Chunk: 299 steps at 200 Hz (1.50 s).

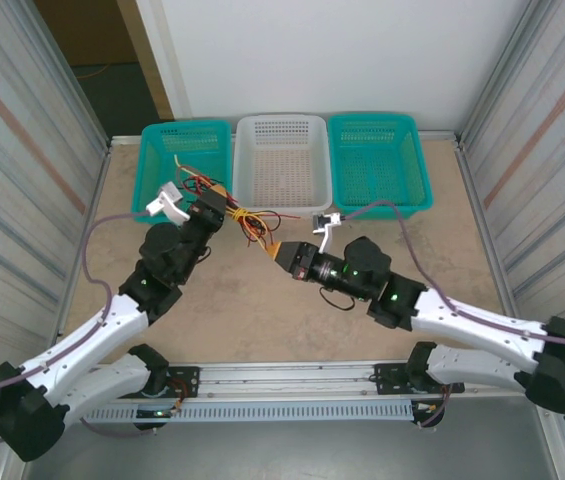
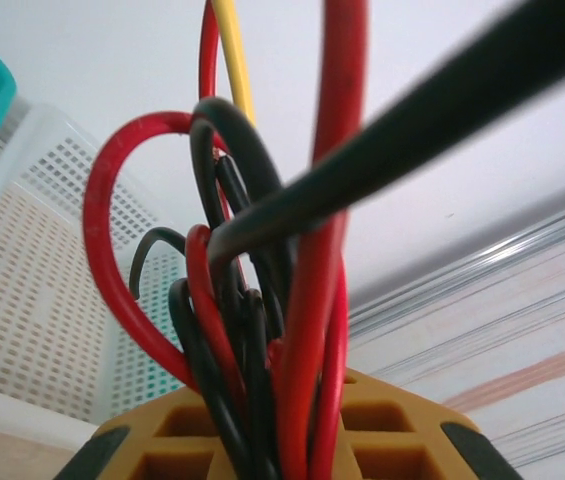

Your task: Untangle the cables

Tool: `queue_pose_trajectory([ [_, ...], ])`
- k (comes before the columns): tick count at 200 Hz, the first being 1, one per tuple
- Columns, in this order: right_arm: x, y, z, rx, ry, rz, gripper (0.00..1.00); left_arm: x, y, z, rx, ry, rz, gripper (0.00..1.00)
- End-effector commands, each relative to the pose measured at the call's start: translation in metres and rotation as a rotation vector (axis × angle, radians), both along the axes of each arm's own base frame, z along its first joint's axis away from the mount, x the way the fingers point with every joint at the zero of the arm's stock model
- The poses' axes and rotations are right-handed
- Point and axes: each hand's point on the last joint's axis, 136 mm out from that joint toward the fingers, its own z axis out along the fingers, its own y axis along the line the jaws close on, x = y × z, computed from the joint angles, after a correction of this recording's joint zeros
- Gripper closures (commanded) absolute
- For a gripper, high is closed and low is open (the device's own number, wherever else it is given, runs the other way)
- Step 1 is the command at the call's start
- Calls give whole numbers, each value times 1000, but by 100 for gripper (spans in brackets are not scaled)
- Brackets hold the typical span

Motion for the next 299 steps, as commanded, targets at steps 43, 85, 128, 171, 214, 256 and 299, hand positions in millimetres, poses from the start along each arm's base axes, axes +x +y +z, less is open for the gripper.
queue_pose_trajectory([
  [43, 46, -31, 78, -359, -201, -114, 100, -16, -26, -38, 263, 42, -139, 100],
  [85, 147, -61, 25, -430, -18, -165, 100, -68, -60, 0, 172, -171, -467, 100],
  [128, 173, -64, -69, -368, 159, -108, 100, -96, -53, 78, -3, -344, -552, 100],
  [171, 102, -25, -125, -270, 226, -51, 100, -42, 15, 79, 65, -198, -44, 100],
  [214, 16, -13, -97, -309, 124, 0, 100, -14, 95, 29, 209, -8, 395, 100],
  [256, 6, -102, -3, -262, -62, -209, 100, -12, 127, -8, 248, 57, 463, 100],
  [299, 40, -221, 38, -372, -36, -595, 100, -17, 128, -40, 286, 141, 392, 100],
])
